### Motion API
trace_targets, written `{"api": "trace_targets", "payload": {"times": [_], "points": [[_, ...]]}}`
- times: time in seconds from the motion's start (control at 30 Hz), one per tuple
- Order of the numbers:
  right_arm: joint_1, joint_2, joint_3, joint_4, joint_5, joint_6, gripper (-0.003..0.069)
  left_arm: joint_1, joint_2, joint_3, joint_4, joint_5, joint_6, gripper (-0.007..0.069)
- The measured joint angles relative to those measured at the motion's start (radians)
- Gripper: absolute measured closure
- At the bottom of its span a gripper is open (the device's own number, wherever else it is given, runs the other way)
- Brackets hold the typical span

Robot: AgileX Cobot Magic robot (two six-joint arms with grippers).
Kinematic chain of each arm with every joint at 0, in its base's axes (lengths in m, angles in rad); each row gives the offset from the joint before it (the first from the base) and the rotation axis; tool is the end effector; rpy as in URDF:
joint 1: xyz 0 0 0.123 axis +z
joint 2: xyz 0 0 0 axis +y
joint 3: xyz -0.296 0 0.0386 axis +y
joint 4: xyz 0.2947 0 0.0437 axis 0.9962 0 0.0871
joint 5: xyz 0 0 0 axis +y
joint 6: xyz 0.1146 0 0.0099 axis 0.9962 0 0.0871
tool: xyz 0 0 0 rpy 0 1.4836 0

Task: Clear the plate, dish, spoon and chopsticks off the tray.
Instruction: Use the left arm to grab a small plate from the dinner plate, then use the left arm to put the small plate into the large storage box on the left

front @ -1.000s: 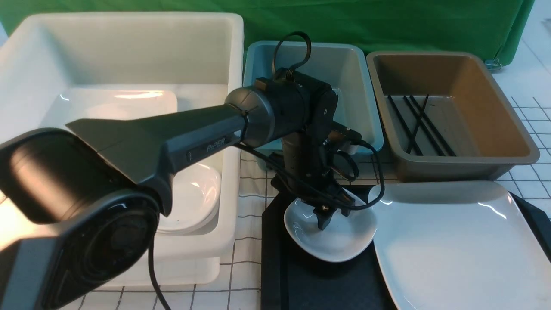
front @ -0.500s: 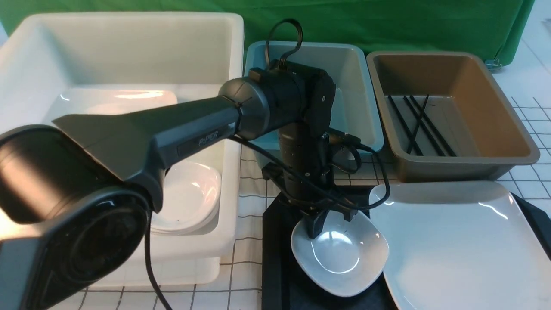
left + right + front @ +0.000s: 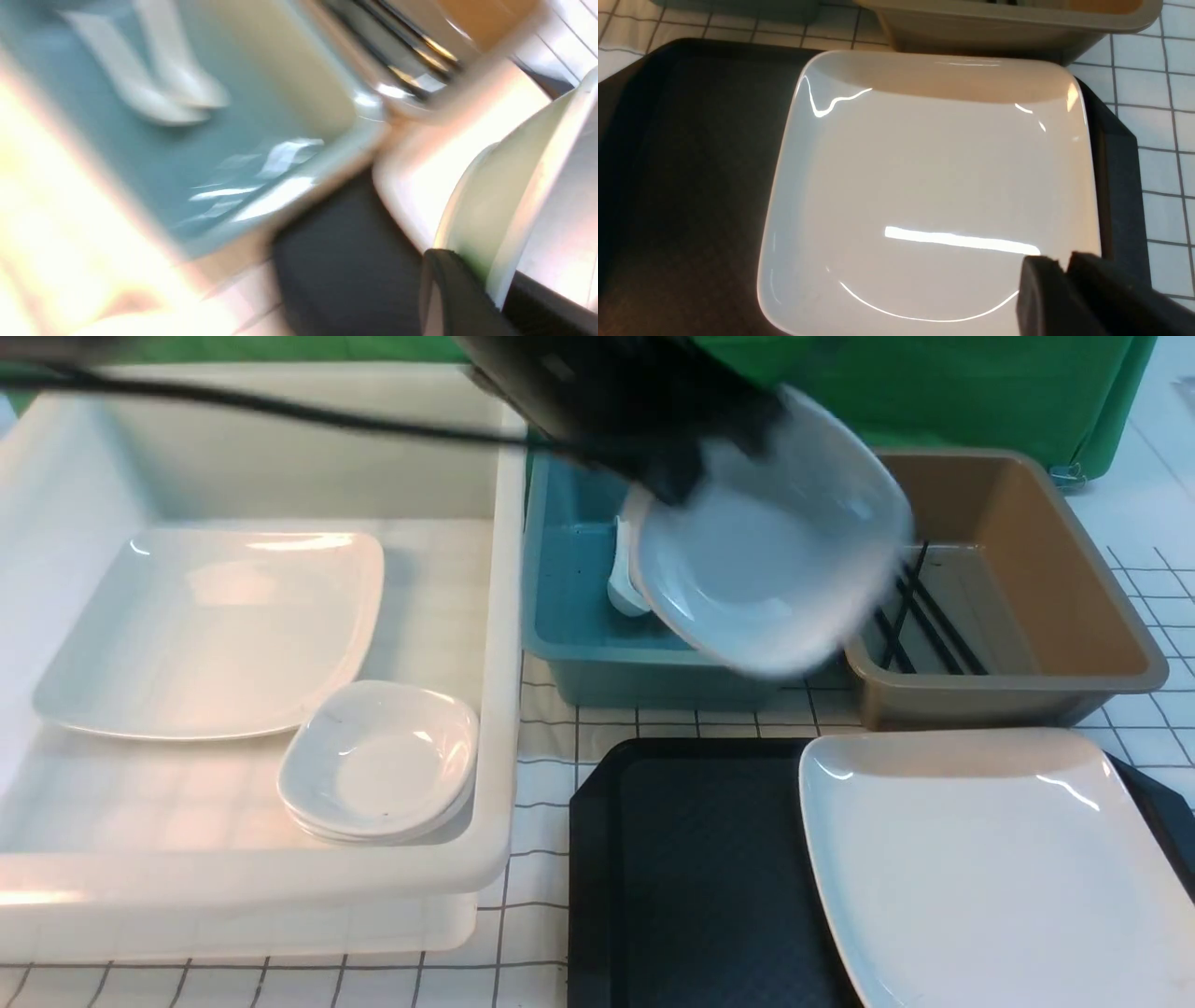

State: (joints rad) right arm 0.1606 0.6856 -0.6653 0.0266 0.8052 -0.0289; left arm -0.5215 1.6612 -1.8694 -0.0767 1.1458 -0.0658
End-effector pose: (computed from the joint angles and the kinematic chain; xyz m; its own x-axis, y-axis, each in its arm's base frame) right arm 0.1732 0.0303 0.3005 -0.6624 -0.1179 -0.7398 -0.1808 0.9835 0.0052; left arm 0.3603 -0.2163 0.4317 -0.7002 0.2903 -0.6523 0.4710 0.8744 -0.1164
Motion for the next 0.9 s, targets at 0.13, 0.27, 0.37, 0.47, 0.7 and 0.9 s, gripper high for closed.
{"api": "trace_targets", "payload": {"times": [0.13, 0.27, 0.37, 0.47, 0.7, 0.9], "points": [[0.000, 0.000, 0.000, 0.000, -0.001, 0.000, 0.0564, 0.219, -0.061, 0.084, -0.006, 0.060, -0.011, 0.0615], [0.000, 0.000, 0.000, 0.000, -0.004, 0.000, 0.0556, 0.411, -0.059, 0.230, -0.113, 0.068, 0.050, 0.0615], [0.000, 0.000, 0.000, 0.000, -0.004, 0.000, 0.0555, 0.517, -0.044, 0.364, -0.199, 0.039, 0.110, 0.0615], [0.000, 0.000, 0.000, 0.000, -0.004, 0.000, 0.0552, 0.565, -0.028, 0.465, -0.228, -0.056, 0.141, 0.0615], [0.000, 0.000, 0.000, 0.000, -0.004, 0.000, 0.0541, 0.568, 0.045, 0.550, -0.267, -0.192, 0.275, 0.0615], [0.000, 0.000, 0.000, 0.000, -0.007, 0.000, 0.0535, 0.568, 0.125, 0.551, -0.302, -0.184, 0.347, 0.0615]]}}
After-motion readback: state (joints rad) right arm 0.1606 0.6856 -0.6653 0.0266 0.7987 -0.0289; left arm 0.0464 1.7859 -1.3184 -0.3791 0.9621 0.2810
